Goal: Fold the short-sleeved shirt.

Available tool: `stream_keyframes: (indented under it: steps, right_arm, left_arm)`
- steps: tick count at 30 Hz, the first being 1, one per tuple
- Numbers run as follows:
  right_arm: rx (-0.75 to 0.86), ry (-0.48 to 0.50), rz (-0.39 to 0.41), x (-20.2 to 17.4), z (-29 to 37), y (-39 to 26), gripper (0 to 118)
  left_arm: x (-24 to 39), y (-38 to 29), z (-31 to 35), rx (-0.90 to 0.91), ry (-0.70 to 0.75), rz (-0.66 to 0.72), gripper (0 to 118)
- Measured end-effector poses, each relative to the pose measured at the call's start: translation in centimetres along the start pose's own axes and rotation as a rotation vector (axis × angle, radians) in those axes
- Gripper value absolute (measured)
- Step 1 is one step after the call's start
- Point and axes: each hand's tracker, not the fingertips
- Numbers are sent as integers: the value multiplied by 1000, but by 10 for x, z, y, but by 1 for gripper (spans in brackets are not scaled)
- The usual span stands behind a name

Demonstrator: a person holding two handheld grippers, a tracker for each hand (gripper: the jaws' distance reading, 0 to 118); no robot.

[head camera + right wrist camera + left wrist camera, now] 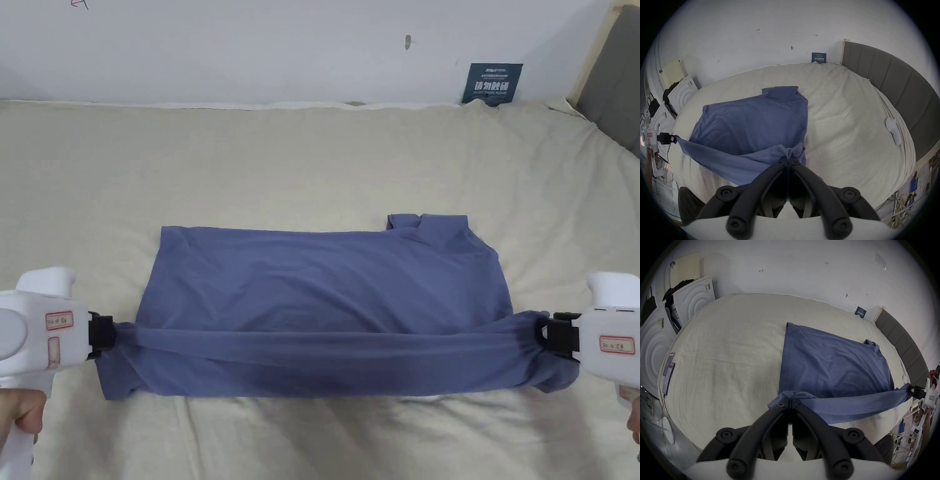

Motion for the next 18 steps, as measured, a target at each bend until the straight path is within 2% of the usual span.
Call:
stream_keyframes:
  steps: [6, 16, 18]
  right_arm:
    - [-3, 4, -39, 8, -27, 25, 3]
    - [-80, -41, -17, 1, -101, 56, 3]
    - [-107, -49, -35, 3, -117, 58, 3]
  left_arm:
    - [1, 24, -20, -1, 9, 10, 1]
    - [9, 54, -87, -53, 28, 36, 1]
    - [11, 59, -101, -68, 34, 33, 1]
